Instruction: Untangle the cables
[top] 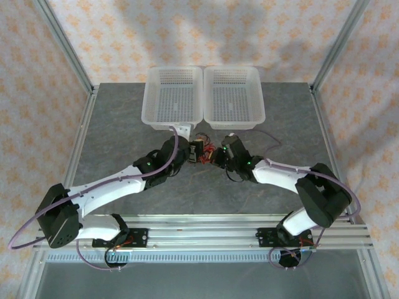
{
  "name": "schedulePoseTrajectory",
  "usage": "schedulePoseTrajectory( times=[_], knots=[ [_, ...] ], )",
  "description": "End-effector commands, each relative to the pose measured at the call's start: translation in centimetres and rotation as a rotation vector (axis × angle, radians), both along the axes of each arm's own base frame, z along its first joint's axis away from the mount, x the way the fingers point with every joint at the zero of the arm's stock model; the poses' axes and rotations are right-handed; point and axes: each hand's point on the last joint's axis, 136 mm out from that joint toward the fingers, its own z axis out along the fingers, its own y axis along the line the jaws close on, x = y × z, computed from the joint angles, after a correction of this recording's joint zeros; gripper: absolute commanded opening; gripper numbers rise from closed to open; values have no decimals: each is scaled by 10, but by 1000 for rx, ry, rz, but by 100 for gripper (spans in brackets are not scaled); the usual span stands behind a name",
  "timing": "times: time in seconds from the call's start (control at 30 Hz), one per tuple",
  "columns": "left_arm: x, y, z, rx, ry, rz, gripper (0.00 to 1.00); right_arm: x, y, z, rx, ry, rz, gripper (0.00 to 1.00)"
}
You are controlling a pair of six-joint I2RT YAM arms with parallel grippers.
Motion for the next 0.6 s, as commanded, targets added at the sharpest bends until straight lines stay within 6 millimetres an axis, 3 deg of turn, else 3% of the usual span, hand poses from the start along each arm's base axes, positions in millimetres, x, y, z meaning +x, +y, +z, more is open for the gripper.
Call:
schedulePoseTrajectory(
  times=[0.0, 0.17, 0.37, 0.57],
  knots=[
    [-12, -9, -40, -17, 137, -7, 44, 1, -6, 4, 17, -4, -54, 0],
    [-2, -12, -78, -6, 222, 78, 41, -1, -7, 9, 16, -7, -48, 0],
    [9, -29, -106, 5, 261, 71, 41, -3, -6, 13, 27, -10, -38, 0],
    [16, -25, -132, 29, 289, 121, 41, -5, -6, 15, 38, -9, -35, 0]
  ],
)
